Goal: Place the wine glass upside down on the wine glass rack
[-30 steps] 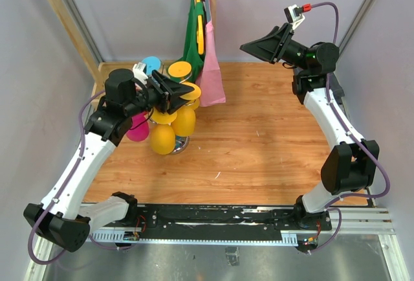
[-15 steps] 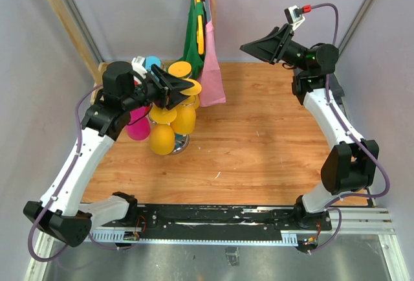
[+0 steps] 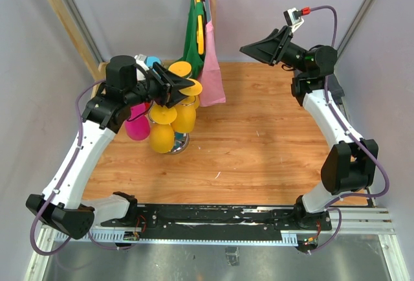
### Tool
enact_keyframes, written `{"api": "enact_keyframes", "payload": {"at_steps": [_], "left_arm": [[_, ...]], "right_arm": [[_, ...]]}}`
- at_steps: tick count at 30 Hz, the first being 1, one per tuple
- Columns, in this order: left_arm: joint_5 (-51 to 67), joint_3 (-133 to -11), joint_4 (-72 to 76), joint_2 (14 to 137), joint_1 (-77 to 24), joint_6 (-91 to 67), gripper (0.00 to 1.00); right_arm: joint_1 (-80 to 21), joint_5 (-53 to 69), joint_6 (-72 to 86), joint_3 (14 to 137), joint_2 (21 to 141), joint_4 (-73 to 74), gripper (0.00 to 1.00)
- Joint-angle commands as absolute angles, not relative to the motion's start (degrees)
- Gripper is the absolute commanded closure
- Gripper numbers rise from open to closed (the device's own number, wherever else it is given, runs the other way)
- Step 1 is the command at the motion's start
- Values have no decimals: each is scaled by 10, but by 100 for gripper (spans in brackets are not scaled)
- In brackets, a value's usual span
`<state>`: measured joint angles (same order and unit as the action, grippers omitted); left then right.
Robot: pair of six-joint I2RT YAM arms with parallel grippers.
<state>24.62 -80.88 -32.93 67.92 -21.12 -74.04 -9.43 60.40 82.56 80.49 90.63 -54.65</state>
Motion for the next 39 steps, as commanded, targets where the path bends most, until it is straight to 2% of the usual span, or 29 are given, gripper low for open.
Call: {"api": "enact_keyframes", "payload": {"at_steps": [1,20,29,39], "left_arm": [[240,-840,-363,680,-214,-726,50],[230,-849,-416,679,-213,-703,50],[235,-892,-438,712,-214,-688,50],[230,-866,-438,687,-214,-694,50]], "right_arm": [[-75,600,830,794,902,-587,31],[-74,597,852,782,916,-625,32],[-75,596,859,779,916,-634,31],[-74,595,861,776,919,-639,32]]}}
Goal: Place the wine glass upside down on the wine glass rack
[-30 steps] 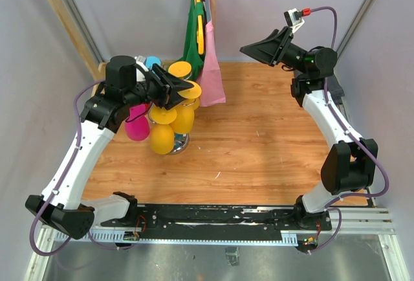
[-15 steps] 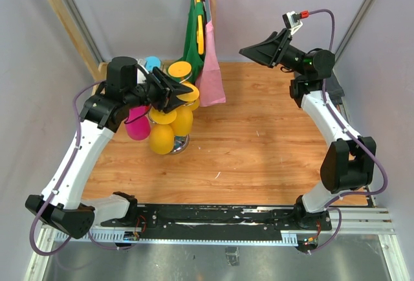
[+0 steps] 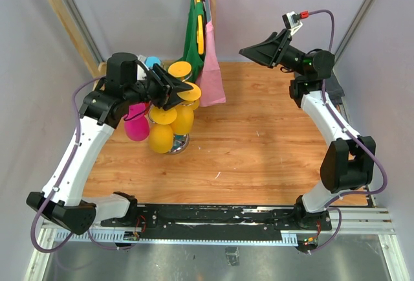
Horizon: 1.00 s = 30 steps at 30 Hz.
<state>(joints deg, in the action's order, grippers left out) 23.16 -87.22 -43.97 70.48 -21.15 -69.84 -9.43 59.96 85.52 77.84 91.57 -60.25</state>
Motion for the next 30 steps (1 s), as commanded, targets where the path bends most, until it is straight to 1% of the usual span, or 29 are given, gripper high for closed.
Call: {"api": "enact_keyframes", "payload": {"at_steps": [1,7,12,16,21,24,30], "left_arm": [[231,-865,-438,689,-213,-694,50],[243,-871,-438,710,-214,-689,50],[233,-862,-438,687,-213,-698,50],[237,-877,-459,702,-214,-683,50],[225,-878,-471,687,-213,-682,50],[226,-880,-471,687,-213,-683,50],[221,-901,-472,705,-213,-676,49]], "right_arm": [[-74,595,863,777,920,-642,32],[-74,595,878,781,925,-657,32],[-73,596,874,774,920,-655,32],[-74,595,877,778,925,-657,32],[-74,595,883,775,926,-667,32],[-76,604,879,773,924,-663,34],[-90,608,859,732,901,-645,41]]}}
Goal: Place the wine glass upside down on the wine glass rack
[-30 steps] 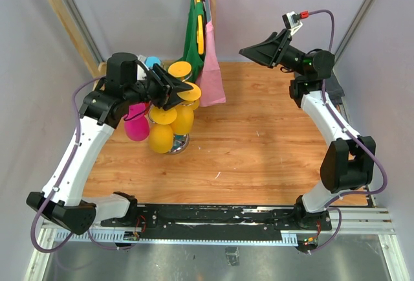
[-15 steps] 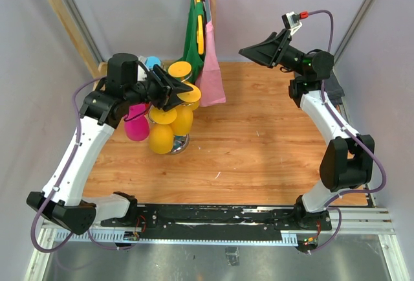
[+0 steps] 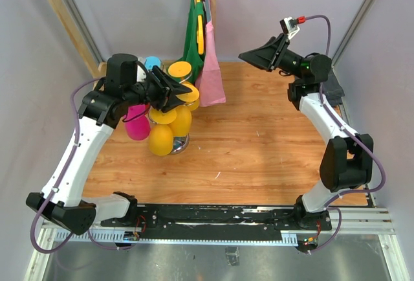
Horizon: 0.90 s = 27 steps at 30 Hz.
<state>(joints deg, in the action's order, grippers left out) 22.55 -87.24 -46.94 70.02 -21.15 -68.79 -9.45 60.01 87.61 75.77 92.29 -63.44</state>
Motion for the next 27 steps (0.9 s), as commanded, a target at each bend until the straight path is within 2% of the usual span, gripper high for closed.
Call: {"api": "enact_keyframes", "payload": {"at_steps": [1,8,27], "left_arm": [[223,-906,-472,708,-213,-675,49],[221,-917,-493,715,-213,-665,49],[228,-884,-494,673,-213,-675,49]], "right_arm": [[-95,607,849,724,895,-635,40],[-135,609,763,711,861,-541,41],[-175,603,744,694,856,-525,38]]}}
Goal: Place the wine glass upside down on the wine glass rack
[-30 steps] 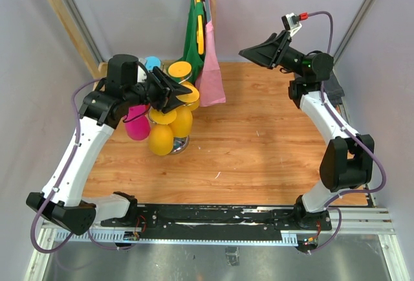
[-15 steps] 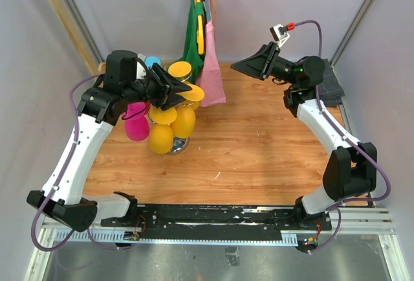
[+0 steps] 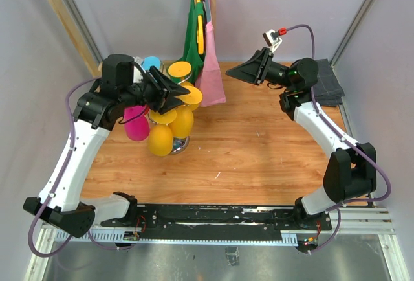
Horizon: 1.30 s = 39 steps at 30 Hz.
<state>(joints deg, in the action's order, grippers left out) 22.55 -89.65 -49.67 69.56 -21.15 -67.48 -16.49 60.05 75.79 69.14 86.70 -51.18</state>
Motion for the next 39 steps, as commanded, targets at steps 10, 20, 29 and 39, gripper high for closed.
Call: {"api": "enact_keyframes", "payload": {"at_steps": [10,20,29,39], "left_arm": [[223,-887,-500,676,-213,-665,47],[231,-910,-501,665,-213,-648,47],[208,-978,-497,653,-213,-529,42],[121,-972,-454,595,-213,-420,23]], "right_arm": [[-177,600,744,694,853,-524,38],[-177,604,724,688,840,-498,37],[-178,591,589,728,810,-298,33],[-179,541,404,817,777,-6,7]]}}
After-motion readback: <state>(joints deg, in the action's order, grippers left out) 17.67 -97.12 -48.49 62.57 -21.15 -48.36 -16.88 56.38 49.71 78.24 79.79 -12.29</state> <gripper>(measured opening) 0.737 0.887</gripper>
